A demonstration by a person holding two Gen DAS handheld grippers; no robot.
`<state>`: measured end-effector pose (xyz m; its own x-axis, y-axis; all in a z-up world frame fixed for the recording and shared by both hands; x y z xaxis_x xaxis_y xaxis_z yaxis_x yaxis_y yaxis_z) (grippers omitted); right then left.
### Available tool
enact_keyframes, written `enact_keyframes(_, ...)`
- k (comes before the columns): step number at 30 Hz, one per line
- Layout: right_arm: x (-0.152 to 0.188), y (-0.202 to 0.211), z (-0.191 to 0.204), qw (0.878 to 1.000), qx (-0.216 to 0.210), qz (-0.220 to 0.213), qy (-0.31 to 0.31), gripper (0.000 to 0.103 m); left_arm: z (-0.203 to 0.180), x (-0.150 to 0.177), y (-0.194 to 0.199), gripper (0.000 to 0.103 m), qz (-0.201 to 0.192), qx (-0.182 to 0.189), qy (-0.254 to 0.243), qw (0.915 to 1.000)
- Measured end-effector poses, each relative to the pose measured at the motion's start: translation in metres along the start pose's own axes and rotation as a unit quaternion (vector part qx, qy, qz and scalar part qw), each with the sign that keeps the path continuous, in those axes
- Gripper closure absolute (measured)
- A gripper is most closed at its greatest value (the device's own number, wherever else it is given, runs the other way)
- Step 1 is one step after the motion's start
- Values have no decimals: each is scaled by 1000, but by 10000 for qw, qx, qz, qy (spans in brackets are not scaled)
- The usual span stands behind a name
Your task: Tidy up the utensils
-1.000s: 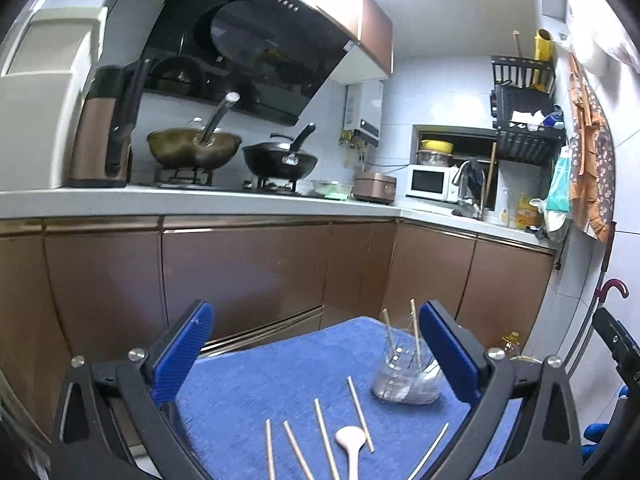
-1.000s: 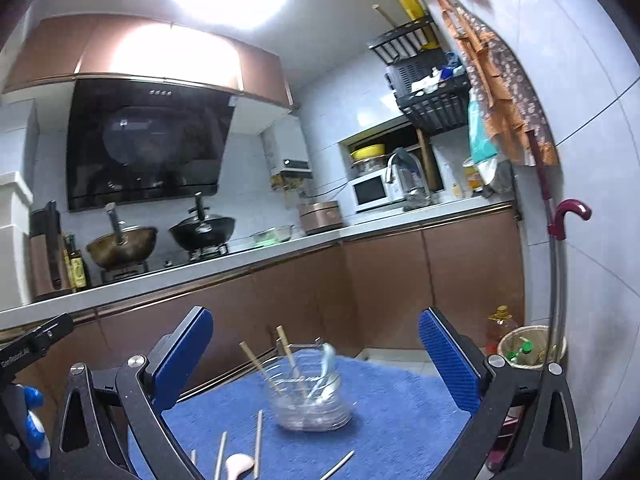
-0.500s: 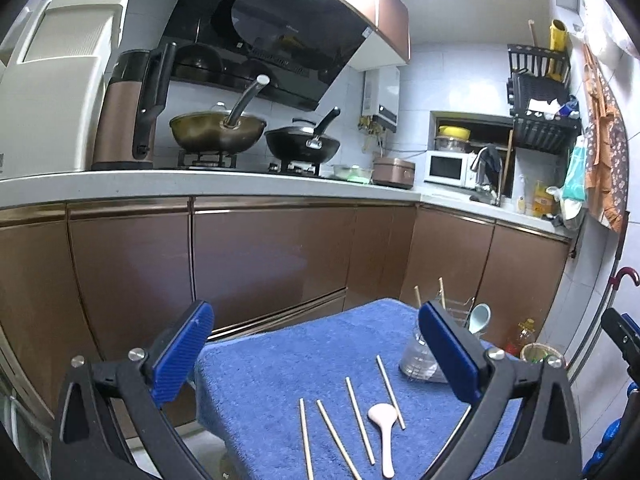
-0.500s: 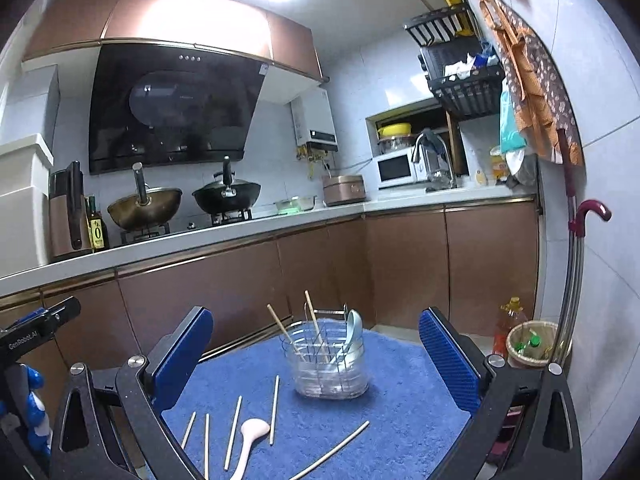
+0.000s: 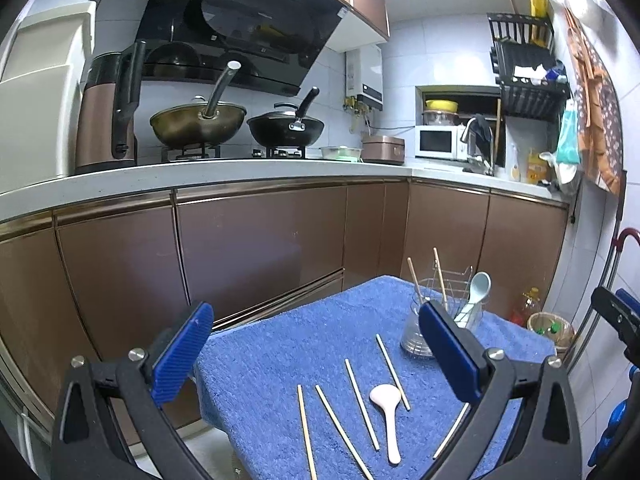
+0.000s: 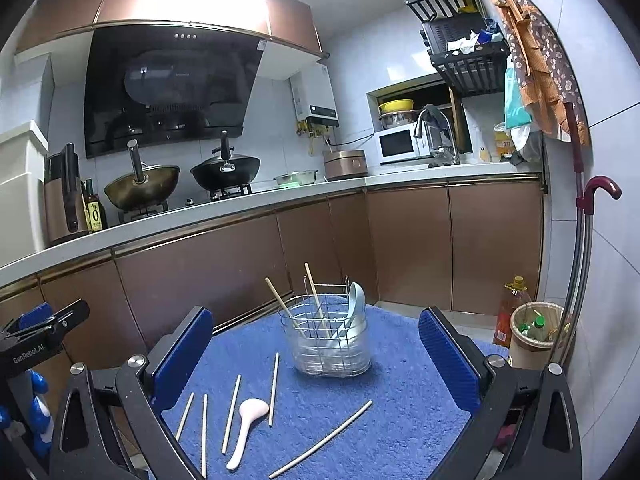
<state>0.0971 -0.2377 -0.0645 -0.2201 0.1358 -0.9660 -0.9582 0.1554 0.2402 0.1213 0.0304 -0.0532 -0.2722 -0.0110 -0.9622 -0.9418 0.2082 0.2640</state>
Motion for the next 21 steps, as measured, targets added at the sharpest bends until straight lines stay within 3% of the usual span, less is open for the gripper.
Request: enact_keyframes(21, 12, -19, 6, 9995, -124, 272, 84, 0, 1, 23, -30, 0, 523, 36, -68, 9986)
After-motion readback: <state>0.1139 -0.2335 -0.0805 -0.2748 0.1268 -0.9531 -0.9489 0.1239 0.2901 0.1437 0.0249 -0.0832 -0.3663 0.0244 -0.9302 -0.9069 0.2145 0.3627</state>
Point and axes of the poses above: each gripper's, at about its wrist camera, not at the fingertips, and y roughly against the way its jaws point, z to its left, x to its underside, the point moved 8 cm from there along -y, roughly the way its jaws point, and after that the axes turned 12 degrees about x, right-handed, at the moved point
